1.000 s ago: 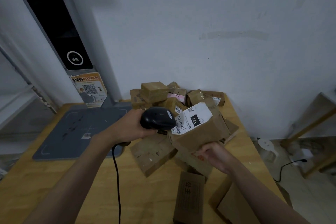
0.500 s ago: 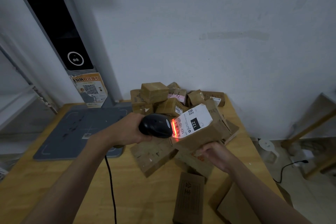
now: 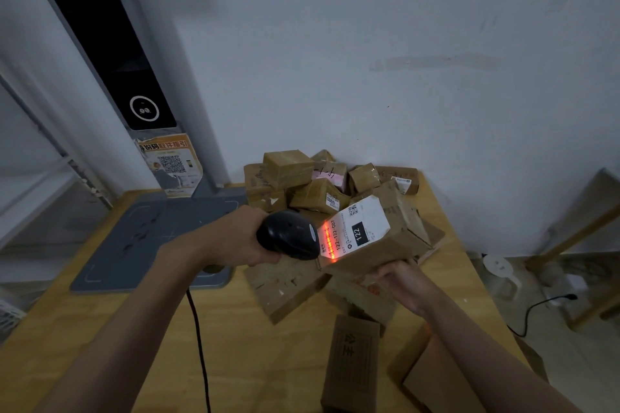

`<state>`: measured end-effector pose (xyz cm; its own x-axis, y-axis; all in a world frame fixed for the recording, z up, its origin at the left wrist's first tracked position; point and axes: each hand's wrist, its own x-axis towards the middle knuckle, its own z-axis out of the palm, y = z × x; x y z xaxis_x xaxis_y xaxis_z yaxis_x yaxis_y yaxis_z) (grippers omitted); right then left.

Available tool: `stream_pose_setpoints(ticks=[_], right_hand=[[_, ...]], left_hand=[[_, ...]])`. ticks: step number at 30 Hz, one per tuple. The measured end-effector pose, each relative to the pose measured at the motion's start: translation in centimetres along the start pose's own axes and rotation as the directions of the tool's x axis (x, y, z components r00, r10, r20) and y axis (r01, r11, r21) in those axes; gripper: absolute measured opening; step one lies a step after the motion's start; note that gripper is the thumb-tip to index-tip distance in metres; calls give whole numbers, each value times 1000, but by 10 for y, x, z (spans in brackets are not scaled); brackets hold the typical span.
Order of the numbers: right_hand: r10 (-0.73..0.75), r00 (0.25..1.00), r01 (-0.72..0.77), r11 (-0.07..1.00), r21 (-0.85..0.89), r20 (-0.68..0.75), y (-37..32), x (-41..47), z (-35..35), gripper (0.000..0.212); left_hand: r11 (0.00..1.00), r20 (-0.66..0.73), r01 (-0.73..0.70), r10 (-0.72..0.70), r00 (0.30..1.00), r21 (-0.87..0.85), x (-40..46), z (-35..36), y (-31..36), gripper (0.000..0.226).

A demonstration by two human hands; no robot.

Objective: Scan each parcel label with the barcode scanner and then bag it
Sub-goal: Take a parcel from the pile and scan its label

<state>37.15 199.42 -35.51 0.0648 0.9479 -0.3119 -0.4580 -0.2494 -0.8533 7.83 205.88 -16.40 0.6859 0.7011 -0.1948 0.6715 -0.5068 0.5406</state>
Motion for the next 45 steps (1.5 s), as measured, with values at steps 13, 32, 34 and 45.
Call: stream_pose_setpoints(ticks=[13,32,34,45], right_hand=[[-39,999,39,999,8,6,4,2,-4,52],[-158,883,281,932,228,-442,44,-137,-11,45],[-126,844,307,910,278,-521,58,-171,-11,79],[117,452,307,910,277,-884,194,-377,19,62]], left_hand=[[1000,50,9,-8,999,-3,4,-6,6,13],[958,249,-252,279,927,-136,43,59,29,16],[940,289,-309,339,895,-148,40,80,39,16],[877,666,-420,458,589,-231,-13,229,103,17]])
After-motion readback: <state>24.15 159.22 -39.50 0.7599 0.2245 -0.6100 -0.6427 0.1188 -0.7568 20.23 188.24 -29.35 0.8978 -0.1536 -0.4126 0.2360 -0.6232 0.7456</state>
